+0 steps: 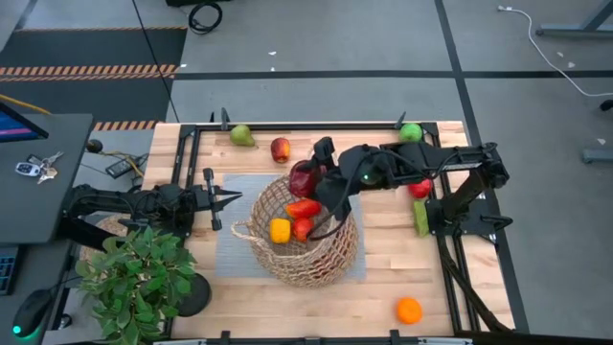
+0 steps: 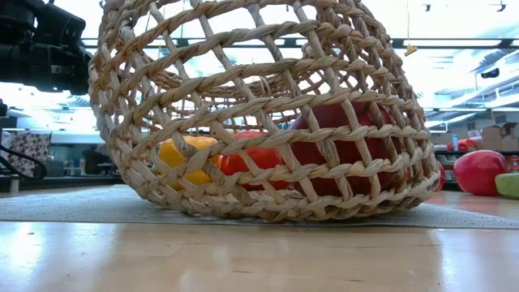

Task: Build produce basket
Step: Put the red apple into the brown basket

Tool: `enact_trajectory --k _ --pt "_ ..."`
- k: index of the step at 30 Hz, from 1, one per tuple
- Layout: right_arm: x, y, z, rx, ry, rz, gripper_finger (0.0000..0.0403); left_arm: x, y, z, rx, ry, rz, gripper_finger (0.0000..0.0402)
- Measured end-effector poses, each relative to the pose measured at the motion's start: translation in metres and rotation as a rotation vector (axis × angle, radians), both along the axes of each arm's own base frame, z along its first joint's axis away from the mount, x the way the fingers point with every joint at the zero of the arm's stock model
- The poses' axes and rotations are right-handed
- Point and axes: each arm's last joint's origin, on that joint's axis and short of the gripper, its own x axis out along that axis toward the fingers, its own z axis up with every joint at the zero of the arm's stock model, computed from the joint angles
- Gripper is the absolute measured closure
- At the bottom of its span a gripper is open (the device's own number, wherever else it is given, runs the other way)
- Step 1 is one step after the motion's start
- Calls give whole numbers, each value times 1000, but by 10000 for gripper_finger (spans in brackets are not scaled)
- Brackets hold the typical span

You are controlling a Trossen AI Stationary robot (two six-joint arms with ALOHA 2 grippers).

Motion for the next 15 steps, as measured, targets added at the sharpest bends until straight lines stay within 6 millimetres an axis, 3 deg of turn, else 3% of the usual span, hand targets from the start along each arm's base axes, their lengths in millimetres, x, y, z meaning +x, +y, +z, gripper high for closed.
enact_trajectory --k 9,15 --pt "0 -2 0 13 1 5 66 0 0 0 0 0 0 372" --pt "1 -2 0 194 -34 -96 66 0 0 0 0 1 0 372"
